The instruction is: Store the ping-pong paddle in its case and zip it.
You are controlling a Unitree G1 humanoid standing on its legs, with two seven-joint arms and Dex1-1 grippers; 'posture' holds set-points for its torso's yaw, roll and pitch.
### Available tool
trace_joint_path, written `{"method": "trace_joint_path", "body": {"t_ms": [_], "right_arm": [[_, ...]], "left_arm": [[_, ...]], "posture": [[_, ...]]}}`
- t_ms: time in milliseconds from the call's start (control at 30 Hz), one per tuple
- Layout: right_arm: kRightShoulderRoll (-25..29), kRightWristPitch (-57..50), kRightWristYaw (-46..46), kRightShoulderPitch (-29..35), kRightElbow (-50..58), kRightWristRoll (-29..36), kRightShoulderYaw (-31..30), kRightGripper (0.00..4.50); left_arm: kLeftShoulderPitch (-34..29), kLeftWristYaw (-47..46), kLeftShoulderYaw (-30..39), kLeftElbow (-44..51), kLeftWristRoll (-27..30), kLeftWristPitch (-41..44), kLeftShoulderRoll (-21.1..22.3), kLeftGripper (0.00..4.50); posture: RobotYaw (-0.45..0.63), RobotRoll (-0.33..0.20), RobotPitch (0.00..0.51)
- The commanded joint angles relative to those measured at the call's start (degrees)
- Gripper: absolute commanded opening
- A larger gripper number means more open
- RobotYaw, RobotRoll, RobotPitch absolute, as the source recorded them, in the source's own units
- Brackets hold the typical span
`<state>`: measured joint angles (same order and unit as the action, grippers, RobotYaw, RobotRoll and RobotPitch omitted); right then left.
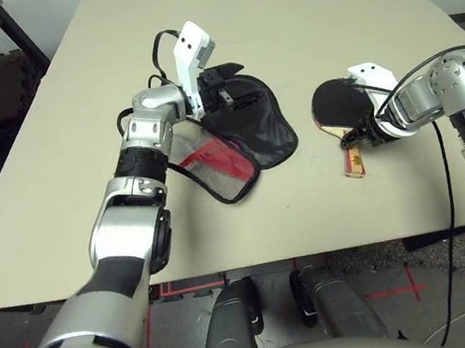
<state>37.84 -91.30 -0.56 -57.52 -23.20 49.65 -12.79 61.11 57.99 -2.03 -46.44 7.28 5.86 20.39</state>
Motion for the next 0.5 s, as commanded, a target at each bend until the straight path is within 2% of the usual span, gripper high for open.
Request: {"method": "trace_joint_path", "body": {"t_ms": [33, 200, 367, 500], "right_arm": [[0.04, -1.20, -0.31, 0.16, -0.55, -2.78, -0.15, 1.10], [-2.50, -1.20, -2.75, 1.81, 1.24, -5.58, 4.71, 1.10], [-5.57, -0.39, -2.78, 4.80, 8.13, -10.51, 9.00, 1.10], [-6.54, 7.95, 1.41, 8.21, 14.21, -14.18, 8.03, 1.10]], "left_arm": [[-0.95, -0.05, 0.35, 0.79, 0.30, 0.63, 0.30, 4.50], [-0.81, -0.14, 0.57, 0.66, 0.37, 0.61, 0.45, 4.50], [-0.46, -0.46, 1.09, 0.54, 0.52, 0.59, 0.77, 4.50], [-0.68, -1.12, 2.10, 1.37, 1.01, 1.53, 1.88, 4.50]], "posture": [[-0.20, 0.000, 0.147], [-0.21, 0.000, 0.137], [-0.20, 0.000, 0.132], [-0.20, 0.000, 0.123]]}}
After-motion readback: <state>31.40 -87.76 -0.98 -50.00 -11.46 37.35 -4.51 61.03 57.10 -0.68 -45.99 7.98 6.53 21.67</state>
